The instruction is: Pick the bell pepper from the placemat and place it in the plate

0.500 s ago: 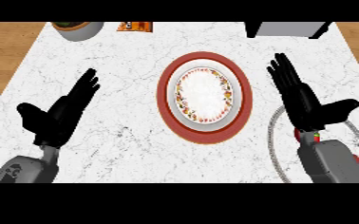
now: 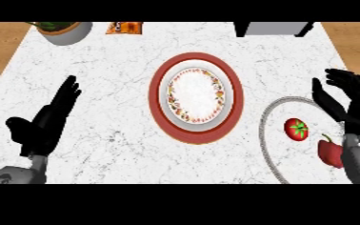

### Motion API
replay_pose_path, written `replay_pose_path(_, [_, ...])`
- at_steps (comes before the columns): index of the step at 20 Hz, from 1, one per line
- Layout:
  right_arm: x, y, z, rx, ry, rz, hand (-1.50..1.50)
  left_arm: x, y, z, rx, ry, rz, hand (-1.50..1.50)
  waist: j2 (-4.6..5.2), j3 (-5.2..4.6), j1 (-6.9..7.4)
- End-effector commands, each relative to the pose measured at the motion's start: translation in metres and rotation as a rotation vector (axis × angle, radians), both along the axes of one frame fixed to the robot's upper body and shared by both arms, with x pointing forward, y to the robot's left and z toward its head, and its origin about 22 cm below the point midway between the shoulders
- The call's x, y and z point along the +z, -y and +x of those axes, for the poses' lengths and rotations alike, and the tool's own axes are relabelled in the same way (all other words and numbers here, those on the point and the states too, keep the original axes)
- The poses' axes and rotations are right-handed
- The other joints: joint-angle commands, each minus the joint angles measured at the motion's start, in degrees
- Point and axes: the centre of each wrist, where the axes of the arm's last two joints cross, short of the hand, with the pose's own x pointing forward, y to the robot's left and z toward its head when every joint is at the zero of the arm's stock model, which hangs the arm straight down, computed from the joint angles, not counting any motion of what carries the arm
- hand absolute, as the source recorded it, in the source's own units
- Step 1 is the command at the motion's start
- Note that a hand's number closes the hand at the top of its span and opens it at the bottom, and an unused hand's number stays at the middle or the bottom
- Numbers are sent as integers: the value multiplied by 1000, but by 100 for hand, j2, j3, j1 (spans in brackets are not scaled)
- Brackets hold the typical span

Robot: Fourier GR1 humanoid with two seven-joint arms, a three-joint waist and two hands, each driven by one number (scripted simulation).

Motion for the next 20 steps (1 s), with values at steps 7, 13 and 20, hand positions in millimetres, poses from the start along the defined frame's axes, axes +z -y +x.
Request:
replay_pose_path(7, [-72, -73, -61, -417, 180, -304, -150, -27, -6, -18, 13, -5, -4, 0, -54, 48, 33])
replay_pose_path(13, [-67, -71, -103, -546, 125, -378, -150, -27, -10, -2, 15, 12, -12, 0, -41, 36, 5])
replay_pose_path(20, [-87, -39, -153, -570, -278, -414, -150, -28, -4, -10, -2, 9, 12, 0, -1, 6, 99])
